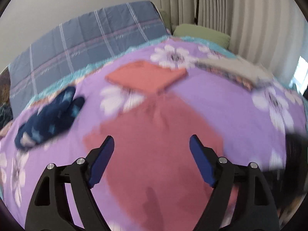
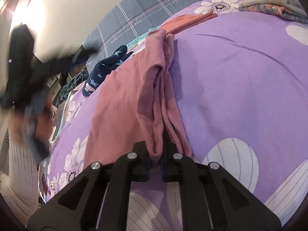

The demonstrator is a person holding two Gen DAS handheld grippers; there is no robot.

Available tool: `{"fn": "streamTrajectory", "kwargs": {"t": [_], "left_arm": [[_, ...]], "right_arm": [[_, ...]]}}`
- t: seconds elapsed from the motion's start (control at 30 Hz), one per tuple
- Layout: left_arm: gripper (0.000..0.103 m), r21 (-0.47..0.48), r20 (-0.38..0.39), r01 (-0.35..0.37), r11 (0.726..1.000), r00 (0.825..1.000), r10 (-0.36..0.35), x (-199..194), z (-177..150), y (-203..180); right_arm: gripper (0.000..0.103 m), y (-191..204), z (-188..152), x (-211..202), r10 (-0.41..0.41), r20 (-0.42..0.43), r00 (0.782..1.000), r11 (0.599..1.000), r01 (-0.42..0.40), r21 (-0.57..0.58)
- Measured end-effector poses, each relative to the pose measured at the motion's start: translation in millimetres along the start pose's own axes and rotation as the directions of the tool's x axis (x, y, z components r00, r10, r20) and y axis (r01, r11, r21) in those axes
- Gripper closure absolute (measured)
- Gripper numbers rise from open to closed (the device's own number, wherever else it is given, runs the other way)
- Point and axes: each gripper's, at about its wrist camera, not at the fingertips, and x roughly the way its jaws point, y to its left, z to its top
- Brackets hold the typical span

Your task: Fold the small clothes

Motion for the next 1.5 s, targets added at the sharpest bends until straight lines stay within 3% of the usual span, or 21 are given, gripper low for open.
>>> {"fn": "streamTrajectory", "kwargs": {"t": [0.17,0.3,0.53,0.67,0.73,0.83,0.9,1.07,1.17,1.23,1.3,1.37,1.4,1.43,1.47,1.5], "left_arm": [[0.019,-0.017,-0.060,-0.045,0.999,0.997,0.044,-25.1,-96.7,-7.5],[0.019,-0.047,-0.051,-0.035,0.998,0.998,0.032,-38.4,-138.3,-18.9],[0.019,-0.032,-0.066,-0.054,0.998,0.996,0.052,-24.5,-136.9,-32.0],[0.019,-0.030,-0.097,-0.172,0.985,0.981,0.169,-13.1,-134.8,-32.4],[0.019,-0.072,-0.109,-0.213,0.974,0.973,0.204,-13.1,-138.0,-22.7],[0.017,-0.152,-0.130,-0.186,0.971,0.977,0.167,-14.8,-149.1,-1.4],[0.017,-0.185,-0.142,-0.168,0.968,0.979,0.143,-13.3,-153.1,5.8],[0.022,-0.149,-0.133,-0.176,0.973,0.979,0.157,-16.3,-150.0,-1.5],[0.038,-0.157,-0.135,-0.124,0.980,0.985,0.104,-22.9,-151.3,-5.1],[0.052,-0.178,-0.130,-0.014,0.984,0.992,-0.009,-30.9,-153.9,-7.5],[0.062,-0.180,-0.078,0.146,0.973,0.984,-0.162,-45.5,-153.5,-10.1],[0.066,-0.163,-0.036,0.213,0.963,0.975,-0.221,-56.3,-149.5,-11.6],[0.067,-0.163,-0.020,0.230,0.959,0.971,-0.237,-58.1,-146.3,-11.2],[0.067,-0.166,-0.013,0.234,0.958,0.971,-0.240,-56.9,-143.7,-11.1],[0.067,-0.169,-0.015,0.228,0.959,0.972,-0.234,-51.6,-140.3,-9.9],[0.067,-0.170,-0.024,0.215,0.962,0.975,-0.222,-43.8,-139.1,-9.6]], "right_arm": [[0.096,-4.4,3.7,-1.6,0.029,-0.010,1.000,0.999,-0.029,0.043],[0.096,-3.8,8.4,-6.4,0.060,0.009,0.998,0.995,-0.061,0.076],[0.096,9.6,17.6,-17.5,0.079,0.045,0.996,0.995,-0.082,0.065],[0.097,12.4,19.0,-20.5,0.073,0.052,0.996,0.995,-0.076,0.066],[0.098,6.1,17.5,-22.6,0.061,0.053,0.997,0.993,-0.066,0.094],[0.098,-23.1,11.5,-16.2,0.024,0.020,1.000,0.979,-0.028,0.201],[0.098,-36.7,5.1,-6.6,0.071,-0.022,0.997,0.965,-0.063,0.256],[0.086,-7.1,7.7,-24.2,0.007,0.015,1.000,0.998,-0.008,0.070],[0.086,8.7,12.0,-39.4,0.043,0.057,0.997,0.999,-0.042,-0.013],[0.086,20.1,12.6,-41.6,0.092,0.058,0.994,0.994,-0.088,-0.070],[0.086,26.9,12.2,-39.1,0.098,0.058,0.993,0.991,-0.092,-0.101],[0.088,25.7,11.6,-30.0,0.089,0.036,0.995,0.992,-0.085,-0.097],[0.088,23.8,11.7,-22.4,0.069,0.023,0.997,0.994,-0.067,-0.087],[0.092,18.8,11.0,-11.4,0.007,0.002,1.000,0.997,-0.007,-0.075],[0.103,12.9,9.7,-1.8,-0.070,-0.013,0.997,0.995,0.069,-0.070],[0.103,5.4,7.8,6.9,-0.112,-0.027,0.993,0.992,0.110,-0.064]]}}
